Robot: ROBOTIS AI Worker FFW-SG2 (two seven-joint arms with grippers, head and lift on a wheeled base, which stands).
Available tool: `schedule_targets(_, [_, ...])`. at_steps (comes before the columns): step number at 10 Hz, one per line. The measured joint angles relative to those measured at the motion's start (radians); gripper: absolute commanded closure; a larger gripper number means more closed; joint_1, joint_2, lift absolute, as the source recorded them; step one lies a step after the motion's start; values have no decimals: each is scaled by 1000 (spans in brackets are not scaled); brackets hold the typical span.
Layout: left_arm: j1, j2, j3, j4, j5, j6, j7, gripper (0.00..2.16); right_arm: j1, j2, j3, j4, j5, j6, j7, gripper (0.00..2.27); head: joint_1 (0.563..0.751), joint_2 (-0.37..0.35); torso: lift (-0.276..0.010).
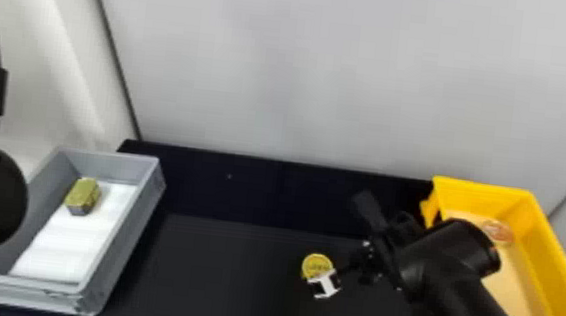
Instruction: Pick up the round yellow can and place it in the yellow rectangular box
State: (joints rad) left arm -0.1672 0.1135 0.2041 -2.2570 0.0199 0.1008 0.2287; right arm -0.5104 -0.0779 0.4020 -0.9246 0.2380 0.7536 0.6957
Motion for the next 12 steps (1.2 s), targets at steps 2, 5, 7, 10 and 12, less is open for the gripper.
schedule_targets(2, [0,-1,-1,2,0,-3,0,88,-2,6,1,12,-4,-14,-8,16,694,54,-3])
schedule_targets(5, [-3,-3,-4,6,0,-7,0,88,-4,7,4,35,-5,-35,-14,16,694,54,-3])
schedule_targets(7, [-5,-3,-6,8,0,-9,0,88,-8,8,6,59,-9,-56,-21,16,694,54,-3])
schedule_targets(10, [-6,-3,-10,11,0,-13,0,88,-19,17,9,113,-17,-99,-46,4,694,54,-3])
schedule_targets(12, [-8,-3,-13,12,0,-15,-1,88,-31,27,8,157,-21,-137,-74,1,694,54,-3])
